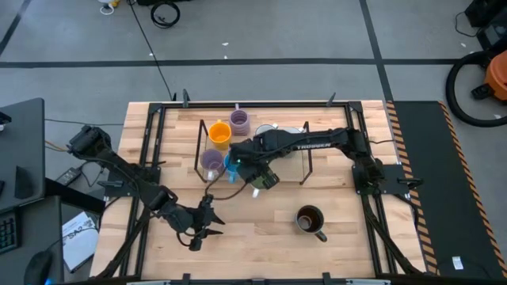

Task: Place coffee mugs
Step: Put the green mug on the shelf

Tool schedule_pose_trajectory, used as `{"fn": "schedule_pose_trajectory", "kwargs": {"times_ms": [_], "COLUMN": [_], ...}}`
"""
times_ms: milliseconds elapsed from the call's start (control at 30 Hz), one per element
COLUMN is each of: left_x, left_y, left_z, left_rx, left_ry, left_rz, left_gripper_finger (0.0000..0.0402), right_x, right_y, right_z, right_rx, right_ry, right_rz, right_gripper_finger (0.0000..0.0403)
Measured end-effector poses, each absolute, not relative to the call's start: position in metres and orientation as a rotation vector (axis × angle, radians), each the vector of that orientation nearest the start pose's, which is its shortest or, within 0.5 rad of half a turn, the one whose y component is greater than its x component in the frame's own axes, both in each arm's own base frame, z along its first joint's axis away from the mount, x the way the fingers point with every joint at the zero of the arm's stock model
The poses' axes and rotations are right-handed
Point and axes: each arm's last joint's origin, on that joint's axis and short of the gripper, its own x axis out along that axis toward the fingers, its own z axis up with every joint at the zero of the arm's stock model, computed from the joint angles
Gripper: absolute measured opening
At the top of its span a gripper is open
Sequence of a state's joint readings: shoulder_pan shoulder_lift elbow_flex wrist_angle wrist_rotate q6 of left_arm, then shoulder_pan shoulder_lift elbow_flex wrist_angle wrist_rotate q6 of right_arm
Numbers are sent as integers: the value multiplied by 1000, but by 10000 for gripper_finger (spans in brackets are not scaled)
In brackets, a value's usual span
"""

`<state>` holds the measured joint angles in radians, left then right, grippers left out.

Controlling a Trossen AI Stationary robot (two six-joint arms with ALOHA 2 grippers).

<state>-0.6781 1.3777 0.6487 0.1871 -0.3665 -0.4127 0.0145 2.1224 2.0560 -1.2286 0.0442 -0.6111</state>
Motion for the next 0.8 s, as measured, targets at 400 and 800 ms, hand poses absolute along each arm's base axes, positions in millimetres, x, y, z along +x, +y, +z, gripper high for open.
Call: {"fn": "schedule_pose_trajectory", "kwargs": {"times_ms": [400,800], "left_x": [220,220], "left_y": [-163,-163], "left_z": [196,197], "left_rx": [-158,-185], "left_ry": [504,501], "left_rz": [-166,-154], "left_gripper_finger": [151,151], "right_x": [432,434], "right_y": [-25,-38], "right_z": [276,266], "right_rx": [-521,-542], "right_ry": [1261,1260], "right_rz": [403,382], "right_gripper_finger": [35,35]}}
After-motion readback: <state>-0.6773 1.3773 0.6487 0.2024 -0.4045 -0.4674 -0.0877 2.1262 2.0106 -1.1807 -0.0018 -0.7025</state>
